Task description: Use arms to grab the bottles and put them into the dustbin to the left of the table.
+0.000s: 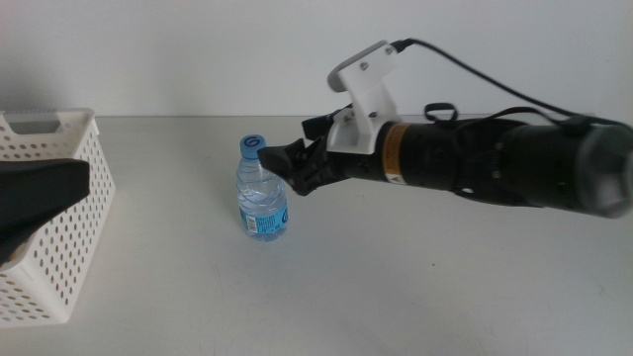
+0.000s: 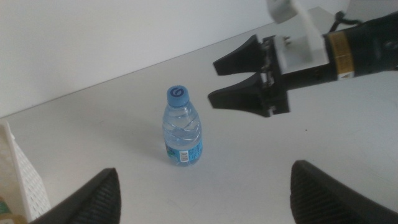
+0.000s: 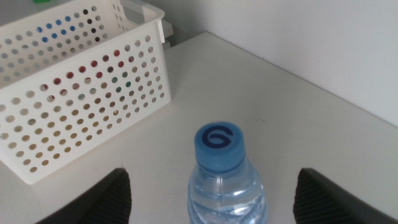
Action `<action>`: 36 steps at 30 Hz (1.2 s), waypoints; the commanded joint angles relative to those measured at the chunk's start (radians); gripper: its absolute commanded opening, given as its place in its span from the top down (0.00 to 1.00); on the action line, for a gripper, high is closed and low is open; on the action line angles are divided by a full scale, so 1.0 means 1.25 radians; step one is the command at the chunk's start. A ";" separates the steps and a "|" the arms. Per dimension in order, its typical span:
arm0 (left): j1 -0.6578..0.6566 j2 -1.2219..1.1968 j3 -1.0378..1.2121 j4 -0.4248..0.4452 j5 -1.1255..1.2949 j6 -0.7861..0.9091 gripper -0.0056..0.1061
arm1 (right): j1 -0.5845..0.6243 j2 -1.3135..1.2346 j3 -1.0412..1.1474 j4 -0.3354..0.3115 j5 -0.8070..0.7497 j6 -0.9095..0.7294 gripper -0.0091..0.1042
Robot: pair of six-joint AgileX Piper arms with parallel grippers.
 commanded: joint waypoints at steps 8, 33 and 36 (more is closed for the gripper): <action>-0.006 0.002 -0.018 -0.010 -0.063 -0.011 0.11 | -0.013 -0.386 0.127 -0.217 0.062 0.235 0.34; -0.006 0.002 -0.018 -0.010 -0.063 -0.011 0.11 | 0.076 -0.750 0.313 0.818 0.507 -0.804 0.34; -0.006 0.002 -0.018 -0.010 -0.063 -0.011 0.11 | 0.076 -0.745 0.313 0.818 0.504 -0.804 0.34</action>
